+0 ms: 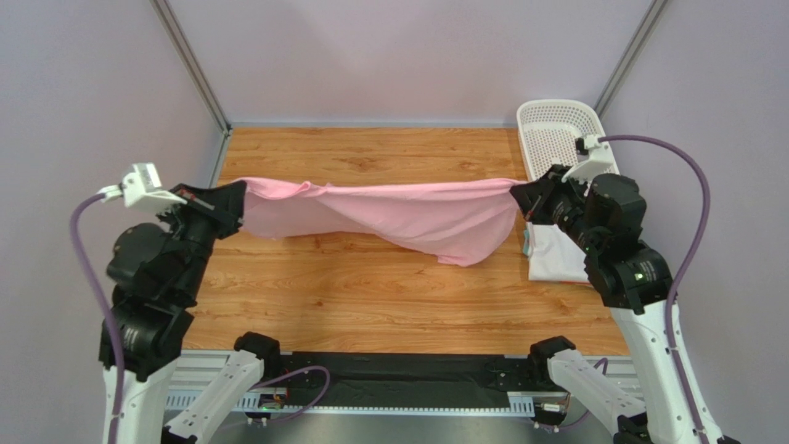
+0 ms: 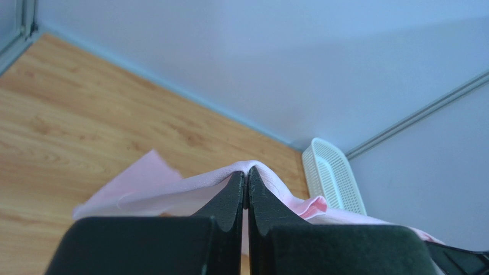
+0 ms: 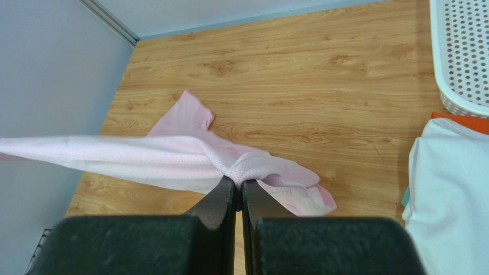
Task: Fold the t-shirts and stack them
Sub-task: Flatten the tshirt out
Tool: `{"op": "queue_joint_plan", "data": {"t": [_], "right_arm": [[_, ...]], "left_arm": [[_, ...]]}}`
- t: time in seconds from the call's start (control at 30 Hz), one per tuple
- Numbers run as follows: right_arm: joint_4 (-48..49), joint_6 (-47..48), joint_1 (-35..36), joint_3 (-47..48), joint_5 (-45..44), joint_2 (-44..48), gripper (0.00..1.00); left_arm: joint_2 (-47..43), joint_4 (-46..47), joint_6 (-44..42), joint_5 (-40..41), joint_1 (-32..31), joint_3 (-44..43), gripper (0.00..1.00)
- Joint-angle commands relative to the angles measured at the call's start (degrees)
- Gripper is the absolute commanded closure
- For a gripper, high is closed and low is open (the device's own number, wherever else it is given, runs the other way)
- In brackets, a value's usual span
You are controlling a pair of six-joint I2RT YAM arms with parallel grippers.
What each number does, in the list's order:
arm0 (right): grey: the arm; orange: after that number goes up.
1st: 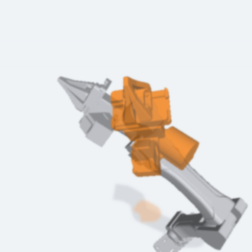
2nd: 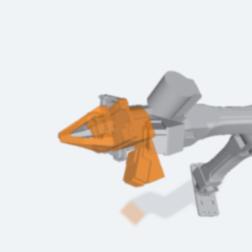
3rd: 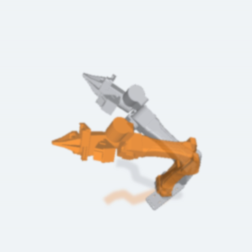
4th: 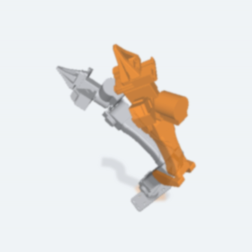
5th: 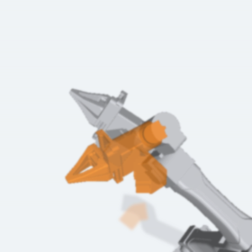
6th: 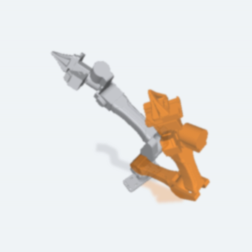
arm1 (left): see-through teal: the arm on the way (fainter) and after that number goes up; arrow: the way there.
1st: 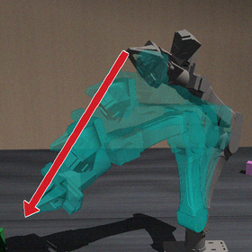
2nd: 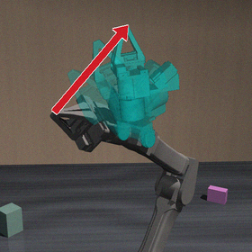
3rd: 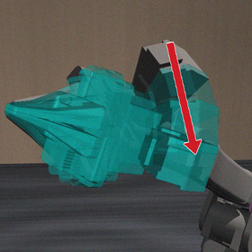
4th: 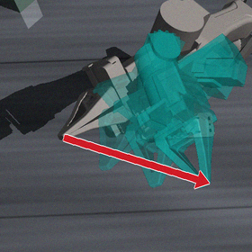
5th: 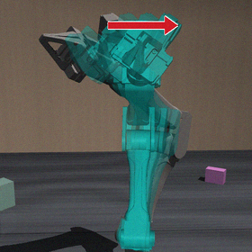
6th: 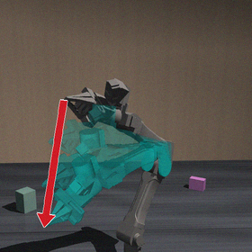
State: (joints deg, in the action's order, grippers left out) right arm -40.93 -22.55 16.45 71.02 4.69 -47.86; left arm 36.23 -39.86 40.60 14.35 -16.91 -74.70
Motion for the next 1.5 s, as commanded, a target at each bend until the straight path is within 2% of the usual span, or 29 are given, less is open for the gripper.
{"op": "queue_joint_plan", "data": {"t": [0.0, 0.23, 0.53, 0.73, 0.8, 0.9, 1.0, 1.07, 1.1, 1.13, 1.2, 1.23, 1.33, 1.4, 1.47], "right_arm": [[-4.5, 2.9, 0.1, 9.2, 1.6, 1.1, 1.0], [-7.5, 2.9, 0.2, 22.4, 8.3, 1.6, 1.0], [-8.4, 4.1, 0.2, 28.1, 10.3, -1.4, 1.0], [-7.1, 6.9, 0.2, 27.9, 6.8, -9.2, 1.0], [-5.7, 8.0, -0.1, 27.9, 4.6, -13.1, 1.0], [-2.4, 10.6, -1.1, 29.2, 3.1, -19.2, 1.0], [-0.2, 13.6, -2.6, 33.3, -0.9, -26.5, 1.0], [0.6, 13.8, -4.0, 37.4, -2.1, -30.7, 1.0], [0.7, 13.8, -5.6, 42.7, -0.9, -34.9, 1.0], [0.6, 13.5, -6.4, 45.3, -0.3, -36.9, 1.0], [0.6, 13.1, -8.1, 50.8, 2.0, -41.4, 1.0], [0.7, 12.8, -8.6, 55.3, 2.3, -42.7, 1.0], [0.9, 12.7, -9.2, 60.2, 3.8, -45.3, 1.0], [1.0, 12.9, -9.2, 59.1, 6.1, -45.2, 1.0], [1.8, 13.2, -9.2, 53.8, 6.2, -43.5, 1.0]], "left_arm": [[0.5, -0.2, -6.6, -0.5, -0.1, -9.0, 1.0], [1.7, -0.3, -10.0, -3.9, -0.1, -23.5, 1.0], [5.1, 0.2, -12.1, -4.2, -0.1, -27.5, 1.0], [12.0, 3.1, -14.6, 4.1, -0.1, -24.9, 1.0], [17.4, 4.6, -17.0, 8.8, -0.1, -24.9, 1.0], [26.3, 6.8, -20.1, 10.9, 0.6, -27.5, 1.0], [36.4, 7.6, -20.0, 7.1, 3.5, -34.3, 1.0], [44.6, 7.0, -19.9, 3.7, 6.3, -43.5, 1.0], [47.3, 6.4, -20.0, 2.5, 7.0, -51.9, 1.0], [52.5, 4.5, -20.6, 1.3, 8.0, -56.3, 1.0], [56.0, 4.3, -22.0, -0.8, 8.2, -65.6, 1.0], [57.4, 6.5, -23.6, -1.8, 8.2, -66.9, 1.0], [56.0, 12.1, -24.2, -3.6, 8.4, -65.8, 1.0], [54.6, 13.5, -25.3, -3.3, 8.4, -63.0, 1.0], [50.9, 15.4, -26.3, -3.2, 8.5, -58.7, 1.0]]}}
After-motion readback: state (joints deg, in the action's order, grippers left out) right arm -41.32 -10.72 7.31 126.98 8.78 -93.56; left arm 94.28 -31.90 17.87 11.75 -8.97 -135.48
